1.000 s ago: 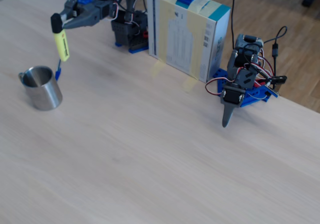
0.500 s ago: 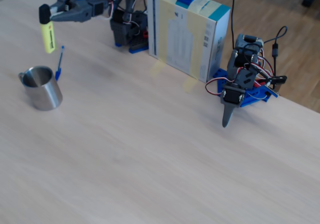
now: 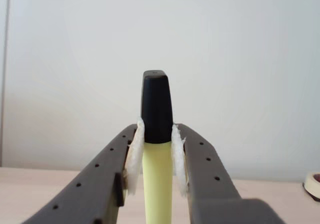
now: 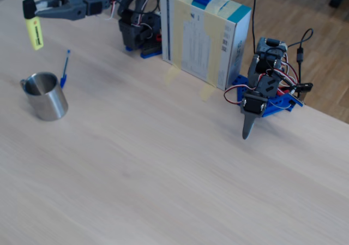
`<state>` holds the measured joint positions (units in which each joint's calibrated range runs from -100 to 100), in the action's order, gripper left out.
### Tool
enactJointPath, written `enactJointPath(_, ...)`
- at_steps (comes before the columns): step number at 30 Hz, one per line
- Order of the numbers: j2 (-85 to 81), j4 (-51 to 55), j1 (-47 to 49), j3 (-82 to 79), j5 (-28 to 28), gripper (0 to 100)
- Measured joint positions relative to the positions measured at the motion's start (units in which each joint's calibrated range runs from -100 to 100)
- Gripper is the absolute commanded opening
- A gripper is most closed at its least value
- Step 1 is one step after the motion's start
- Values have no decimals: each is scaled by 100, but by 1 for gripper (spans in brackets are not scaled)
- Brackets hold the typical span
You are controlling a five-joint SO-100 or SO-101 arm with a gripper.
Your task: Grab the yellow pen and put it in the silver cup.
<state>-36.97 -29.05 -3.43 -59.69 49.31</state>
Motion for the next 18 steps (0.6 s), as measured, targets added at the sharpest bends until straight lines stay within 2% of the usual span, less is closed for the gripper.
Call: enactJointPath(18, 1684, 0, -493, 875, 0, 2)
